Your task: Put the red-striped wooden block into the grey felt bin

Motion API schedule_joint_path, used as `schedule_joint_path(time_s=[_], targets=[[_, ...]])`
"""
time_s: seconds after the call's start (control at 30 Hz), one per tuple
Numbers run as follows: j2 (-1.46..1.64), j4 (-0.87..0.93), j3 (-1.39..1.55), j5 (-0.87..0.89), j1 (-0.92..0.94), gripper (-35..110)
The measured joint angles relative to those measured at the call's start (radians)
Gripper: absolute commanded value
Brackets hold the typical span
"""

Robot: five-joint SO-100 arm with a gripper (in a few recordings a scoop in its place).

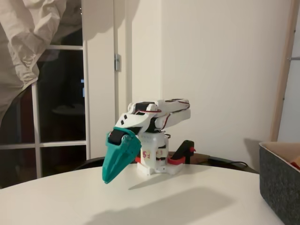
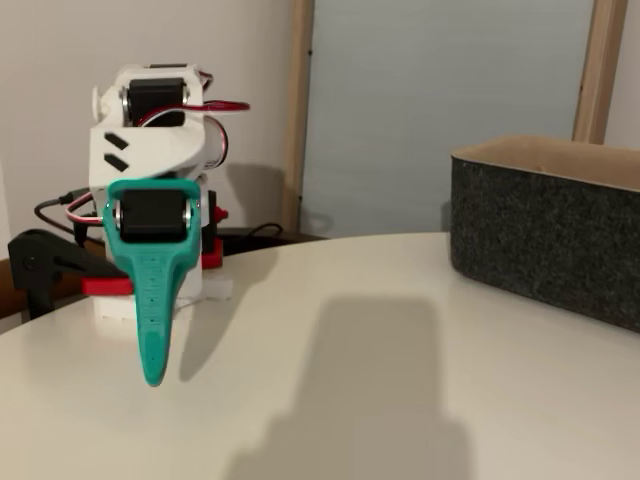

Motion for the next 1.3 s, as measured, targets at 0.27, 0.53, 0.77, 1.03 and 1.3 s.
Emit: schedule_joint_path(time_s=[0.27,0.53,0.77,1.03,1.3], targets=[[0.005,0.0,0.0,0.035,0.008,0],[0.005,0.0,0.0,0.152,0.006,0],[0.005,0.141,0.0,0.537,0.006,1],[0.005,0.324,0.0,0.89,0.005,10],[0.005,0.328,0.0,0.838,0.005,40]])
